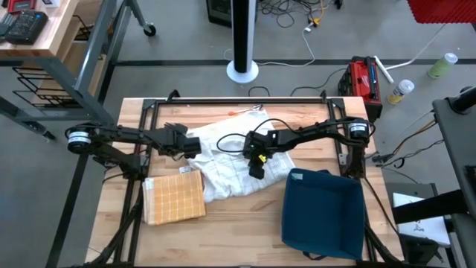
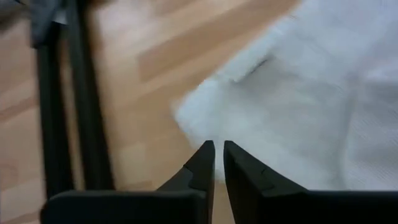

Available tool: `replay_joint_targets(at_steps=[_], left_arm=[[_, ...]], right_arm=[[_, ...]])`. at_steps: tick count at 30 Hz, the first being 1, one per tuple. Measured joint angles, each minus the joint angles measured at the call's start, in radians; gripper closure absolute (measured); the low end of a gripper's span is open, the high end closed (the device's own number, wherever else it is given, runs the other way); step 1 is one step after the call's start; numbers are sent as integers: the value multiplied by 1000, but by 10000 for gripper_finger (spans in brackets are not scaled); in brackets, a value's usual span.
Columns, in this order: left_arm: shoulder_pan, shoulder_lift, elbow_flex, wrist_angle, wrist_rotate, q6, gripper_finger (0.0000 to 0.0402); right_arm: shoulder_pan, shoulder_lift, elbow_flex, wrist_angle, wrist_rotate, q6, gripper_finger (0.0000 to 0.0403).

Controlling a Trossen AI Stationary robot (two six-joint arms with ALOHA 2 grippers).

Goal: Fold towel
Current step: Fold the white towel

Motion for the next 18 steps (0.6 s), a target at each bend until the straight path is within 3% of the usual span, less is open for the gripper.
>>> replay_joint_targets(at_steps=[5, 10, 15, 18], left_arm=[[0, -12, 2, 34, 121, 107, 360], [-2, -20, 19, 87, 195, 213, 351], [10, 12, -23, 235, 196, 291, 349], [25, 37, -71, 315, 170, 295, 349]], right_arm=[[-3, -16, 5, -30, 79, 6, 403], [-20, -45, 42, -47, 81, 6, 403], [-46, -46, 96, -83, 85, -23, 403], [-78, -45, 136, -153, 143, -30, 403]])
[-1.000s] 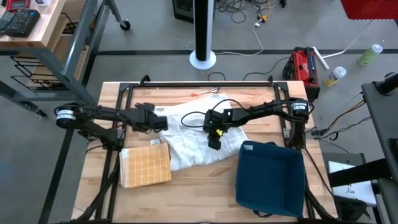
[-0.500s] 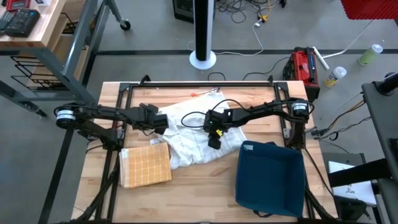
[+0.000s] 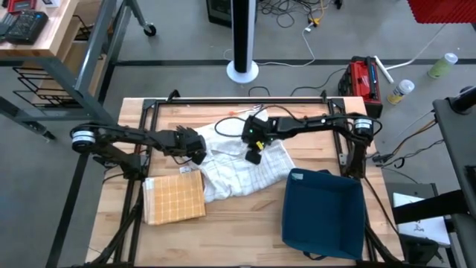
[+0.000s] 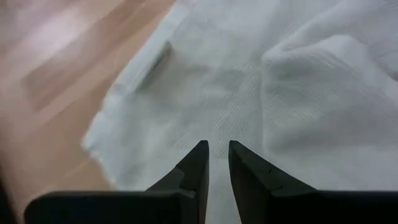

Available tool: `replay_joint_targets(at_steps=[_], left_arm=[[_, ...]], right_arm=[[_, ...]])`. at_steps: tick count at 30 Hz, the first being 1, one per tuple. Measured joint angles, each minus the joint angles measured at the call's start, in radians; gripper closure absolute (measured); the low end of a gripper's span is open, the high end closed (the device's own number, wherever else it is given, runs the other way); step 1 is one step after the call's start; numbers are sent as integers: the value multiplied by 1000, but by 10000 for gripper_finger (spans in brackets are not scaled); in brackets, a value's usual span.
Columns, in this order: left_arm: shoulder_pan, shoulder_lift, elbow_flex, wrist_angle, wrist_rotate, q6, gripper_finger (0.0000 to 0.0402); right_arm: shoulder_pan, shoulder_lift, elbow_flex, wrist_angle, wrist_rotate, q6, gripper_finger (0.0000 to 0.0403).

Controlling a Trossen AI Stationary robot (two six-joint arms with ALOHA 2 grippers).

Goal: Fold towel
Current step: Fold the white towel

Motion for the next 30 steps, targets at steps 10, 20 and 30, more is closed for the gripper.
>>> replay_joint_targets(at_steps=[10, 20, 30], left_arm=[[8, -4, -58, 215, 111, 159, 340], [-44, 1, -20, 291, 174, 545, 241], [-99, 45, -28, 341, 213, 561, 198]], right_arm=[[-152, 0, 143, -274, 64, -90, 403], [-203, 3, 169, -293, 53, -139, 401], [-181, 8, 165, -267, -20, -139, 311]])
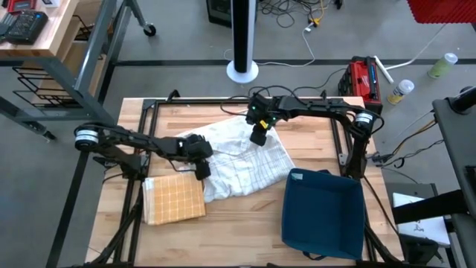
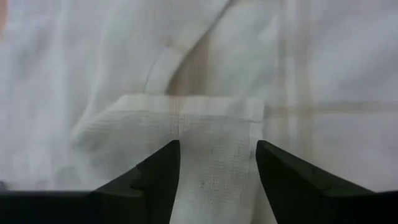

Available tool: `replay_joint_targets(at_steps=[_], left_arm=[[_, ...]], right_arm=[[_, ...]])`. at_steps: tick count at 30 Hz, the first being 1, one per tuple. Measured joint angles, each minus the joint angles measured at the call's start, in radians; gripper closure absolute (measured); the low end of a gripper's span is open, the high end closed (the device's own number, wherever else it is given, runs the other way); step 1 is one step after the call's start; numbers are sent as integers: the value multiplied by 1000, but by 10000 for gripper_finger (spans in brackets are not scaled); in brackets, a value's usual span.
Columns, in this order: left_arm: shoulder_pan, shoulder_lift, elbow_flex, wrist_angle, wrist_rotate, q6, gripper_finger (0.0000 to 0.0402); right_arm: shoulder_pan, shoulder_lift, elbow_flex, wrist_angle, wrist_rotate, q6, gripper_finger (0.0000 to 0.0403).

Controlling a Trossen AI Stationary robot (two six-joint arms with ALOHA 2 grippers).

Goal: Fold towel
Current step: Fold the white towel

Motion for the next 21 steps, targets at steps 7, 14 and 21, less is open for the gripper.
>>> replay_joint_targets(at_steps=[7, 14, 21], left_arm=[[0, 120, 4, 92, -18, -101, 222], [-1, 187, 7, 174, -27, -102, 272], [-2, 168, 1, 177, -13, -60, 388]], right_arm=[[6, 0, -19, 32, 4, 38, 257], [5, 0, -72, 44, 13, 73, 250], [1, 0, -124, 89, 113, 82, 269]])
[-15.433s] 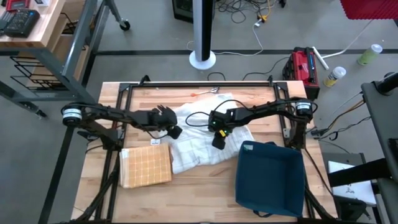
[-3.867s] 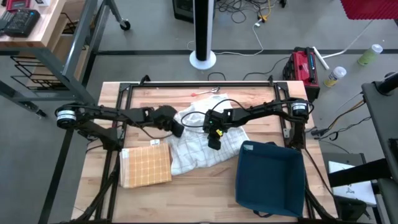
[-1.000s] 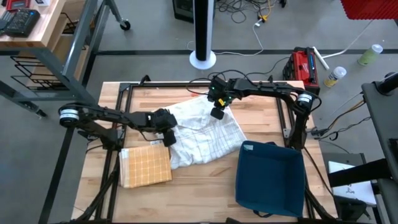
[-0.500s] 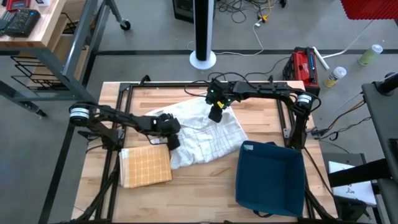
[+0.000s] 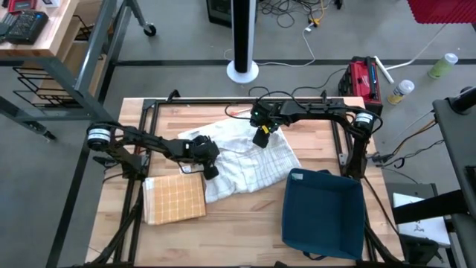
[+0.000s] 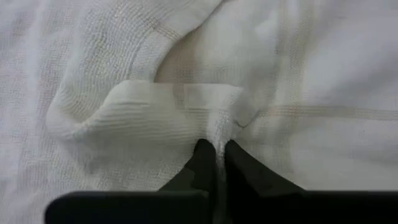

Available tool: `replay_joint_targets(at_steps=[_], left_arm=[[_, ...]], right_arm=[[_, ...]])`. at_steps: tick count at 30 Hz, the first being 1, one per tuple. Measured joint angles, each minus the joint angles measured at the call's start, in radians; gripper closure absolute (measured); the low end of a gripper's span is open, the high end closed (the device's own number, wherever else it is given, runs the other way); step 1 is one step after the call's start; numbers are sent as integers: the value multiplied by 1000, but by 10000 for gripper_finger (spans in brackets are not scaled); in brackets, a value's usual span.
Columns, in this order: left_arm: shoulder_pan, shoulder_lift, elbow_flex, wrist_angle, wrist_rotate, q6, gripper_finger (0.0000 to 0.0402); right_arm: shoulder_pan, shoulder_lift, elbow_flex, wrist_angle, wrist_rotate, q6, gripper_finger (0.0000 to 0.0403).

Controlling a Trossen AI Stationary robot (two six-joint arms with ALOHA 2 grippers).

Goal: Fold towel
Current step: Fold the white towel

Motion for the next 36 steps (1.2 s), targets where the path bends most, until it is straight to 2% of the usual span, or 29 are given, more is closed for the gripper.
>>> replay_joint_targets(at_steps=[5, 8, 15, 19, 22, 32, 36], left_arm=[[-8, -11, -2, -2, 3, 15, 379], [-20, -12, -3, -2, 26, 44, 388], [-56, -13, -3, 9, 59, 51, 394], [-71, -13, -3, 25, 55, 40, 398], [-79, -27, -3, 23, 50, 2, 400], [-116, -137, -7, -31, 13, -59, 401], [-124, -165, -8, -87, 10, -97, 401]], right_arm=[[-2, 0, -27, 48, 0, 9, 284], [-2, 17, -35, 75, -2, 11, 292], [-3, 134, -25, 99, -48, 19, 308], [0, 147, -18, 107, -53, 4, 345], [2, 105, -21, 98, -47, -19, 391], [13, -114, -34, -25, 17, -36, 401], [25, -190, -61, -61, 78, -22, 401]])
